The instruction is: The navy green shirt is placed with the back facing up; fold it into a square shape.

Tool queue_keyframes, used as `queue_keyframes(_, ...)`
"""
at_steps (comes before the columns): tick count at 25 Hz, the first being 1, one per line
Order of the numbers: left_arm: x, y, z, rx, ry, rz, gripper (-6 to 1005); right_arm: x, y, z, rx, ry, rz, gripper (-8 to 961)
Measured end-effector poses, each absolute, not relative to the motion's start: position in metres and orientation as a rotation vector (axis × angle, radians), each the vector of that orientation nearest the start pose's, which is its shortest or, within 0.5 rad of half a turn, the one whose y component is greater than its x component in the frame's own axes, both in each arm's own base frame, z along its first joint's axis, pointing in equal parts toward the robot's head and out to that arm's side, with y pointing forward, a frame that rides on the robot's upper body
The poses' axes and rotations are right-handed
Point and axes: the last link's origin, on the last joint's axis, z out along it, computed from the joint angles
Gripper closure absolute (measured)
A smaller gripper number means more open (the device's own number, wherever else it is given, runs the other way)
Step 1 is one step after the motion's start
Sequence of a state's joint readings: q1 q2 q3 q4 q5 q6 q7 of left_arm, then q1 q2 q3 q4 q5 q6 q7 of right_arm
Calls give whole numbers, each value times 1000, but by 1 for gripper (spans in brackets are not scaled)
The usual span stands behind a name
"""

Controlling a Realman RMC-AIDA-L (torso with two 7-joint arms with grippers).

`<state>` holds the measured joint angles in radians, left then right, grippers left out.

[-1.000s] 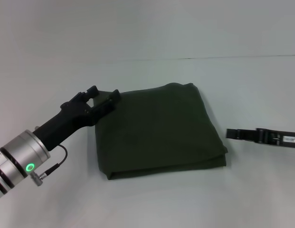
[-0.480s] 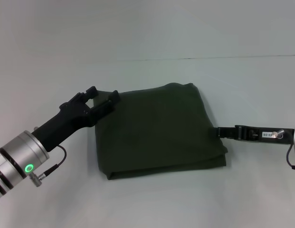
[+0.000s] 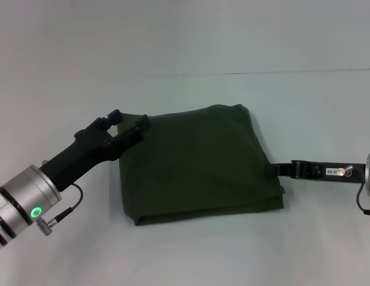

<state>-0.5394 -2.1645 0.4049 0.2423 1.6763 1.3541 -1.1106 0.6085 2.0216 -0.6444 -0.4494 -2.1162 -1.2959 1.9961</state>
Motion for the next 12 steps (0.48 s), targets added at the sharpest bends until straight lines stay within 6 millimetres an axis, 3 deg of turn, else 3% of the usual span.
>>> queue_keyframes(8, -269, 331, -48, -2125, -927, -1152, 93, 295, 348, -17, -2357, 1607, 608, 941)
queue_keyframes(12, -269, 331, -48, -2125, -927, -1152, 92, 296, 344, -19, -2362, 1612, 618, 940)
